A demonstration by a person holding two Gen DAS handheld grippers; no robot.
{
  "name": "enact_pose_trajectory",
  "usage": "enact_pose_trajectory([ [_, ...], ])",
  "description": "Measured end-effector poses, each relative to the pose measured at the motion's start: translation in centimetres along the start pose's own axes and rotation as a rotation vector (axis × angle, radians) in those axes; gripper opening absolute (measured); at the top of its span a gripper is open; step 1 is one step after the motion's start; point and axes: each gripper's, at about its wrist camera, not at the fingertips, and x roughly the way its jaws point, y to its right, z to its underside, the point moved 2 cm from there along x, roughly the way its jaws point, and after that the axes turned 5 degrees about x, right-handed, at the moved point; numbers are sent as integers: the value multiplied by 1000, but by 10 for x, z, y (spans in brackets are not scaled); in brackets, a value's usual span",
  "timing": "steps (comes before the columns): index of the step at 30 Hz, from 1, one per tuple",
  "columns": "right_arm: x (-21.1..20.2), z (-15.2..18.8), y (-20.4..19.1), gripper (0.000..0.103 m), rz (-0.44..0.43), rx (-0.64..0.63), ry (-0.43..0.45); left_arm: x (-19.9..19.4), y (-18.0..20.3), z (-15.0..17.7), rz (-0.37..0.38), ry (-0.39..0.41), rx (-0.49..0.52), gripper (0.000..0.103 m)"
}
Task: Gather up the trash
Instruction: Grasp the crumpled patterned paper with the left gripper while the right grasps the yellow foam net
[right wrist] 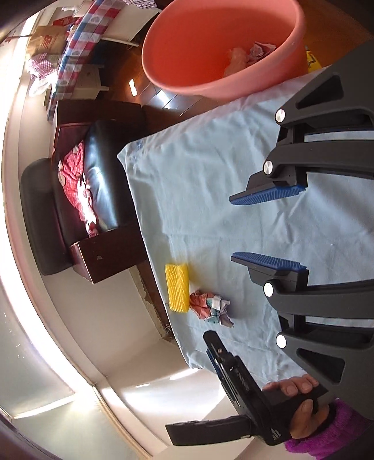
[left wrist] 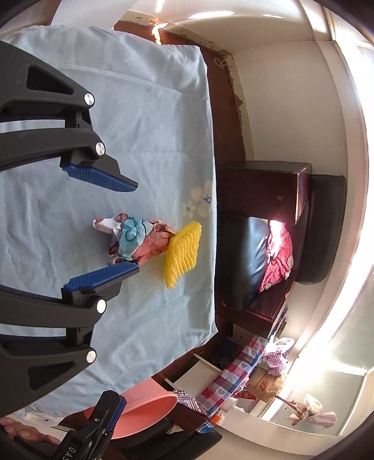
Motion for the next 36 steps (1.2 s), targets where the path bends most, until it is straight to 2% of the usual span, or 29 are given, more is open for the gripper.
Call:
enact_pose_trajectory([
  [7,18,-7,-17,35,-23,-46,-30,25,-5,3,61,-44,-55,51],
  [11,27,-14,-25,35,-55,-55,-47,31,3,1,93,-51,-42,51],
  [12,29,-15,-27,35,-65,-55,-49,32,5,1,108,-53,-37,49],
  [13,31,-18,-29,35,-77,-56,-53,33,7,1,122,-52,-31,39],
  [16,38,-25,-36,35,-104,-65,-62,30,13,3,158,-44,-11,25],
  [19,46,-32,-46,35,-118,-86,-66,24,13,5,160,-36,-14,20],
  [24,64,-42,-66,35,-174,-106,-97,13,1,14,151,-35,-53,19],
  [29,86,-51,-82,35,-130,-156,-93,-5,-19,22,141,-20,-119,18],
  [36,125,-64,-70,35,-57,-128,-117,-15,-38,30,132,-11,-153,17],
])
